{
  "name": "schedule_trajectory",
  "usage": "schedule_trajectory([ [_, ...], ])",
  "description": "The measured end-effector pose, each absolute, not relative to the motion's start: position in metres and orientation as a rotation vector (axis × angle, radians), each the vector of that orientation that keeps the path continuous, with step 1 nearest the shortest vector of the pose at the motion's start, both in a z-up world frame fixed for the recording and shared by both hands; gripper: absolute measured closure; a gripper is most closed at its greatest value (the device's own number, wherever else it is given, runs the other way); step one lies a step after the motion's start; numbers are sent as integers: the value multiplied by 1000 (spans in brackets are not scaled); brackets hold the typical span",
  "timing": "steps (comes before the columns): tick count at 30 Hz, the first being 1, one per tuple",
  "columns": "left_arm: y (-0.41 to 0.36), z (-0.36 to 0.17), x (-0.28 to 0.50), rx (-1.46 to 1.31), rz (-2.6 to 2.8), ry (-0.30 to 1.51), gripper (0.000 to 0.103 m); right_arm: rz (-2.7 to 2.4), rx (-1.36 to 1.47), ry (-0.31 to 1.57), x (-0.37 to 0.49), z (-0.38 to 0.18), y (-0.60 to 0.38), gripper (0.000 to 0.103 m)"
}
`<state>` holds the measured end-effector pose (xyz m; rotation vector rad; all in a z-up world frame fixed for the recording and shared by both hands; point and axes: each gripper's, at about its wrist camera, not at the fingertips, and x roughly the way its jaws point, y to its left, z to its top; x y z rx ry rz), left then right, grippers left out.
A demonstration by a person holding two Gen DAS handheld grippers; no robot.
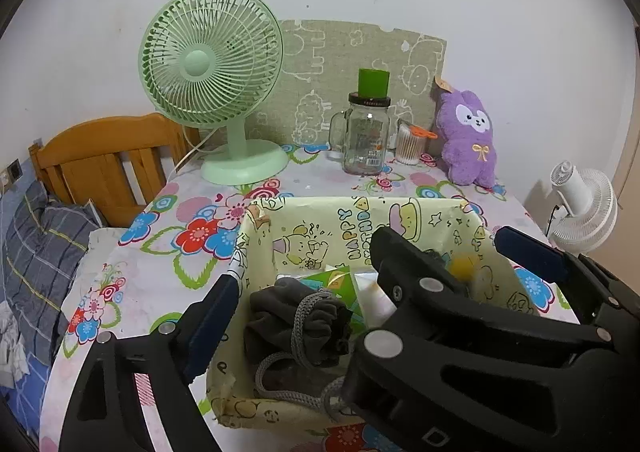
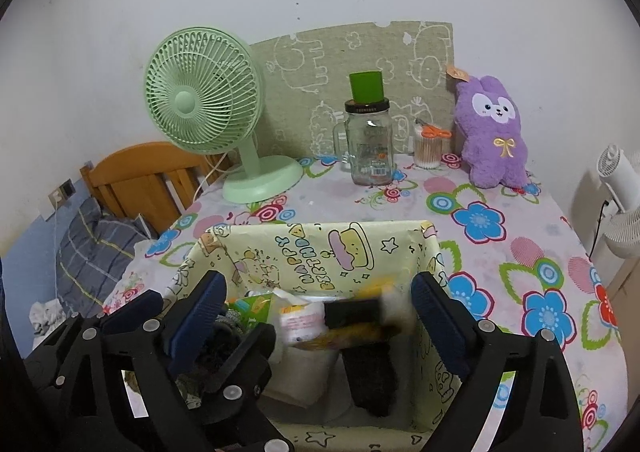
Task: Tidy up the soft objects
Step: 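Lower the pouch and yellow pack into the basket, open both grippers, then withdraw both grippers from the basket toward the pink packet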
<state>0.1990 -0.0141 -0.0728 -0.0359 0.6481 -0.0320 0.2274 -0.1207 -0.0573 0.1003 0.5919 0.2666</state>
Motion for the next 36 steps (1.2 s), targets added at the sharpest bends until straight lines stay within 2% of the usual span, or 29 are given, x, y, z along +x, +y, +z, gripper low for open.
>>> schedule_trajectory([
  [11, -19, -56, 178, -33, -49, 607, 12, 241, 94, 552, 202, -39, -127, 7],
  [26, -25, -31, 139, -5, -45, 546, 4, 180, 74, 520, 156, -14, -135, 7],
  [36, -29, -20, 112, 2, -66, 504, 3, 164, 71, 483, 125, -1, -140, 6],
])
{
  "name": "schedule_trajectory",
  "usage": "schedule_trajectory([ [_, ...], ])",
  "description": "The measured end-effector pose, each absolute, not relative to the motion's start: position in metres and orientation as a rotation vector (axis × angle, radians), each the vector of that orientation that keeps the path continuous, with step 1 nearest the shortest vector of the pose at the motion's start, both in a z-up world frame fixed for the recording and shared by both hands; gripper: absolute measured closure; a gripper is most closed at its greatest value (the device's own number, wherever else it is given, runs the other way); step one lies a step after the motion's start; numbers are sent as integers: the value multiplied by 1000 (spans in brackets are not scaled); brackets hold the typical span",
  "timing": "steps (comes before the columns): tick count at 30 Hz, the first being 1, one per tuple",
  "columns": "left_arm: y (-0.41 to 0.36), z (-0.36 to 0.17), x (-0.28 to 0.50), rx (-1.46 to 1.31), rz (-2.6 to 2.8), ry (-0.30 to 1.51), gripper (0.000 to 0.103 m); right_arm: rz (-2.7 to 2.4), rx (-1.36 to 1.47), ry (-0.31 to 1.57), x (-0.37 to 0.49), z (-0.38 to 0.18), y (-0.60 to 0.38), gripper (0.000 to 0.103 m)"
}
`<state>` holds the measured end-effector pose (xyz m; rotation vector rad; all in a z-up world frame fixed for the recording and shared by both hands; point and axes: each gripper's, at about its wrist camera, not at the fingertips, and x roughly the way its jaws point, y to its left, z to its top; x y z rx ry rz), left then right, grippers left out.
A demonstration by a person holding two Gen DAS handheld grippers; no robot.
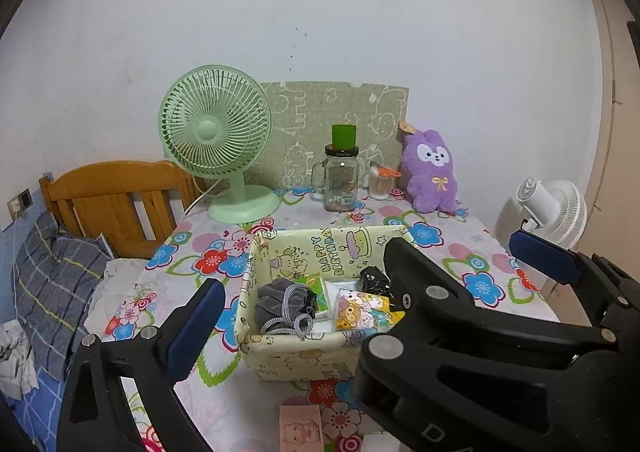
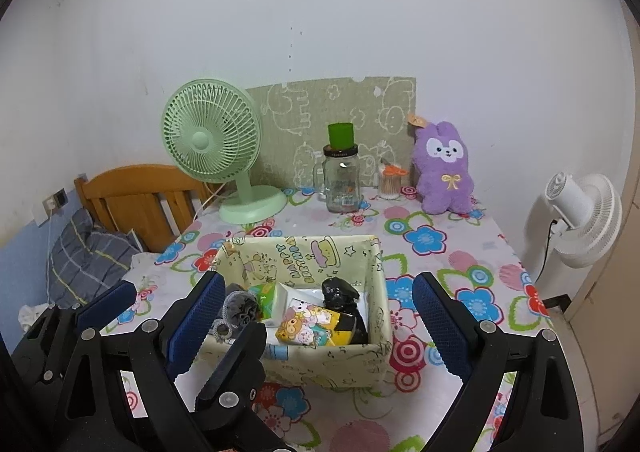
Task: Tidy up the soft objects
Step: 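Withdraw both grippers from the basket toward the pink packet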
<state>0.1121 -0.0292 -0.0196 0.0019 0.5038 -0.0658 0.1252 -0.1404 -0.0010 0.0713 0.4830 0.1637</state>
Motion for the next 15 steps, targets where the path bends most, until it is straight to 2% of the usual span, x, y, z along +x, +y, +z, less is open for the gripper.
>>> schedule_trajectory([
  [15, -33, -15, 75, 0, -84, 488, 2, 160, 69, 460, 84, 5, -145, 2],
])
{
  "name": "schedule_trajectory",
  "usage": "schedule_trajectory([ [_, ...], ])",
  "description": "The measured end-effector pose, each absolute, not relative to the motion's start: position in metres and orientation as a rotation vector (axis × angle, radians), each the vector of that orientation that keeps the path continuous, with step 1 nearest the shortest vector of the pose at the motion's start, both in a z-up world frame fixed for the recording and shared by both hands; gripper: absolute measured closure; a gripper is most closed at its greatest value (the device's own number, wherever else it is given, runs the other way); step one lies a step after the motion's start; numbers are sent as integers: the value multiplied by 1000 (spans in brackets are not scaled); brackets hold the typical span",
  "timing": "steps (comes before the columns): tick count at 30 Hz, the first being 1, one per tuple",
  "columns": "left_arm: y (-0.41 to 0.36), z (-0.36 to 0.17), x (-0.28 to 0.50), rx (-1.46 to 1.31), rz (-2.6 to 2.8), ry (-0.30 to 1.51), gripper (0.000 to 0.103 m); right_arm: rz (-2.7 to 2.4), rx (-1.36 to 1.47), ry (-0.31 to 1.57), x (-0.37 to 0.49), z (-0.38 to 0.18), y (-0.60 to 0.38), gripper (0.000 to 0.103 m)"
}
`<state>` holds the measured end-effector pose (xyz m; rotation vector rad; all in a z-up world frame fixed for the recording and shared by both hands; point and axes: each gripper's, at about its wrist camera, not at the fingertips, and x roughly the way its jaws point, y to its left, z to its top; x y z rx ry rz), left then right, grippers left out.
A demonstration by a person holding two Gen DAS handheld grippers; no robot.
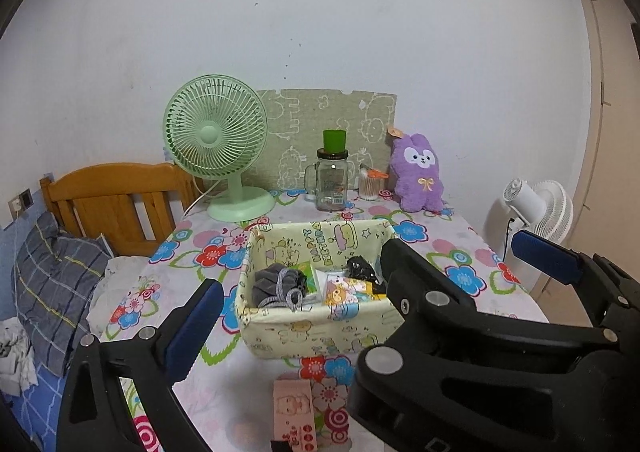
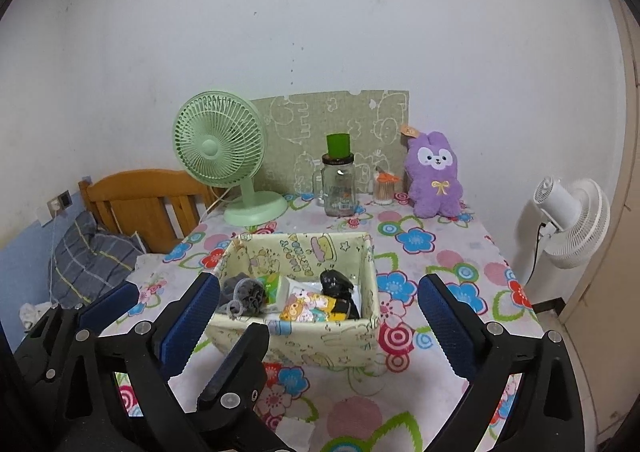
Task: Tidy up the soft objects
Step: 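Withdraw both grippers from the basket toward the pink packet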
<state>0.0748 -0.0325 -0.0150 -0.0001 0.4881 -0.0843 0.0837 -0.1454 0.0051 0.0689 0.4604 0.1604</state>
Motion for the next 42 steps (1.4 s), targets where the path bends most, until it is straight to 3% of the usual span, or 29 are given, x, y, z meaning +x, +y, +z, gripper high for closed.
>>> schedule_trajectory([
  [42, -27, -88, 46, 9, -130, 603, 2, 108, 79, 574, 48, -71, -137, 0],
])
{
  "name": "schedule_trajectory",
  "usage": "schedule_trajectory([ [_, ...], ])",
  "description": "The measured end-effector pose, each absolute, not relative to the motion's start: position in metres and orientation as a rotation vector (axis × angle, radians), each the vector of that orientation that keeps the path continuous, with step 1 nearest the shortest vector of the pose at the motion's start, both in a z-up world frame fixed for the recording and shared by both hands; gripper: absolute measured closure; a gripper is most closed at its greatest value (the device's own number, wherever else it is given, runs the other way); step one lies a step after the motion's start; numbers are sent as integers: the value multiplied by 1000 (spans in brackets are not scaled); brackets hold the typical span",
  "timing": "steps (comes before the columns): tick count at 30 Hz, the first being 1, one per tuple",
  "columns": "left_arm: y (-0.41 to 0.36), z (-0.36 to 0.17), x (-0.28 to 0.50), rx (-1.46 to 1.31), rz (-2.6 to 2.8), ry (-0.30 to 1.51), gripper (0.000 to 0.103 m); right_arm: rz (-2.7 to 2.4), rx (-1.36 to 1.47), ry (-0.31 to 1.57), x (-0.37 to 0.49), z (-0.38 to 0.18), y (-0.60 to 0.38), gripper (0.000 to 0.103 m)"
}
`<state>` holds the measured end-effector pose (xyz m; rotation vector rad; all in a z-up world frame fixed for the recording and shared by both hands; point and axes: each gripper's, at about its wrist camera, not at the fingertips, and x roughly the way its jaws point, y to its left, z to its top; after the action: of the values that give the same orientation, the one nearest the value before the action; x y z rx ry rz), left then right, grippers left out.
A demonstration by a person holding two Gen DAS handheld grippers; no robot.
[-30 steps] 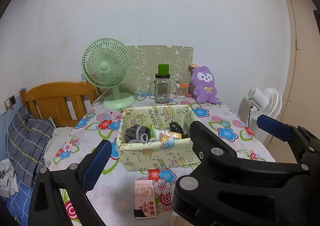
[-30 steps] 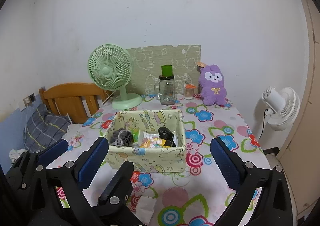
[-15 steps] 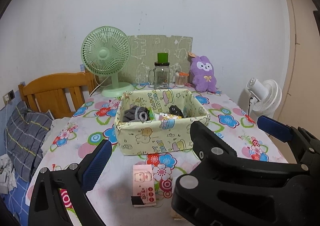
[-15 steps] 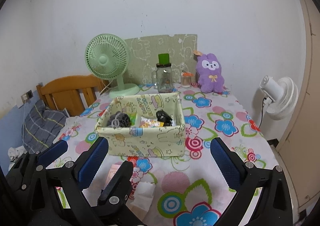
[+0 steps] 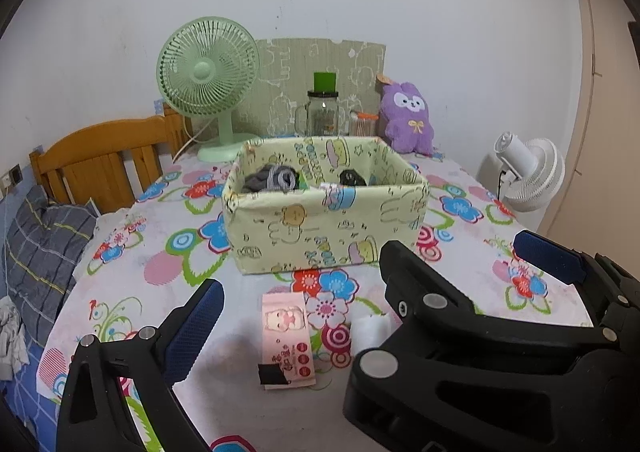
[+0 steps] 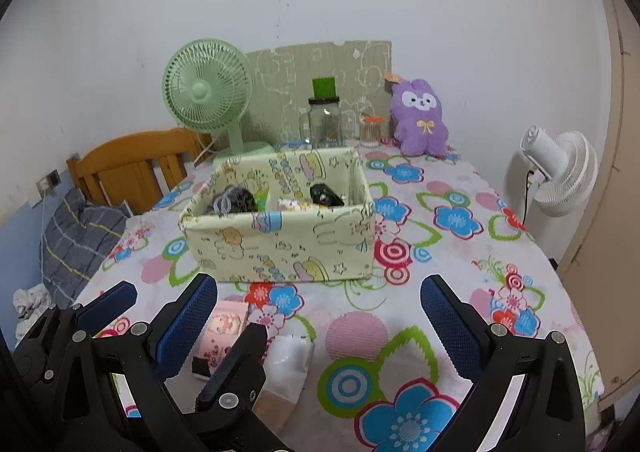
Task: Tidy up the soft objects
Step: 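Grasp the pink wipes packet with the left gripper while the right grasps the white tissue pad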
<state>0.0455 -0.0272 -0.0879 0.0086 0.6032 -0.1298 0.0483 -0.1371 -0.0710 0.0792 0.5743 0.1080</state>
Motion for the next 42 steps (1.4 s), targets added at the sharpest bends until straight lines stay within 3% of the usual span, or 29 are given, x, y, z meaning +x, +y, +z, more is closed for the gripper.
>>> schedule_trajectory([
  [11, -15, -125, 53, -4, -105, 710, 6, 107, 92, 687, 58, -108, -124, 1],
  [24, -4, -148, 65, 9, -69, 775, 12, 102, 114, 798, 75, -137, -115, 11],
  [30, 2, -156, 69, 3, -57, 805, 20, 97, 123, 838, 81, -145, -110, 21],
  [38, 7, -165, 75, 3, -41, 833, 24, 60, 131, 887, 87, -155, -110, 35],
  [42, 3, -165, 75, 26, -44, 825, 24, 58, 97, 884, 88, -156, -107, 58],
])
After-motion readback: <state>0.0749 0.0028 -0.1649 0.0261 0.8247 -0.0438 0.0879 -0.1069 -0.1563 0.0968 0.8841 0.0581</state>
